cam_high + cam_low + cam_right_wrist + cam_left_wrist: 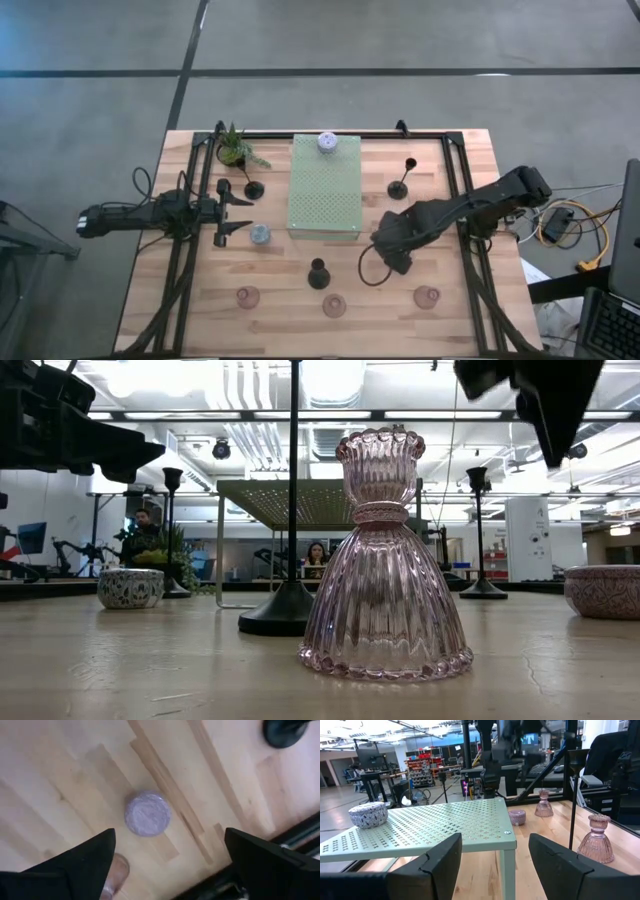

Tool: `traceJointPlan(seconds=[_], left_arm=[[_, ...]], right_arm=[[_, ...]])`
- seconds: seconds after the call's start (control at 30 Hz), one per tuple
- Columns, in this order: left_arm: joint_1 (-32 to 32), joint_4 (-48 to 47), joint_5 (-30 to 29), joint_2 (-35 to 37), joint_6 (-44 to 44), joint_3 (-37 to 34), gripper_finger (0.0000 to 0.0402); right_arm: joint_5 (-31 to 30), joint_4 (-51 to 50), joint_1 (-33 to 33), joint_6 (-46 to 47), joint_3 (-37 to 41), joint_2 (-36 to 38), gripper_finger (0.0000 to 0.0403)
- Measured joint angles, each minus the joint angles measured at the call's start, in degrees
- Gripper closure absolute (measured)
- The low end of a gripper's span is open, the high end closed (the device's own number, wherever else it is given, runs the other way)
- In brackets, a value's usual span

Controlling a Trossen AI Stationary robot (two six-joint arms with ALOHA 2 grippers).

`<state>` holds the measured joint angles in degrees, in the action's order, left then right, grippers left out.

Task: Pick & Place candle stick holders
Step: Put the pink and white scented candle on the shelf

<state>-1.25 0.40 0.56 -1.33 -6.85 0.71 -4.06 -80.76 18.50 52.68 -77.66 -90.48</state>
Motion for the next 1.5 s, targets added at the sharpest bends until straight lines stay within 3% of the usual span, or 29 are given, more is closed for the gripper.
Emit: traceJointPlan(seconds=[0.63, 1.07, 1.5], left_arm=[[0.0, 0.02, 0.0, 0.0, 0.0, -0.02, 0.0165], [0.0, 0.0, 0.0, 0.01, 0.0, -0.02, 0.0165], [-0.01, 0.02, 0.0, 0.01, 0.0, -0.02, 0.0165]], right_arm=[[3.94, 25.69, 0.37, 9.99, 25.47, 8.13, 0.0034], [6.17, 36.4, 0.37, 11.72, 32.88, 7.31, 0.0035], [7.02, 39.55, 0.37, 10.39, 32.53, -0.4, 0.0035]])
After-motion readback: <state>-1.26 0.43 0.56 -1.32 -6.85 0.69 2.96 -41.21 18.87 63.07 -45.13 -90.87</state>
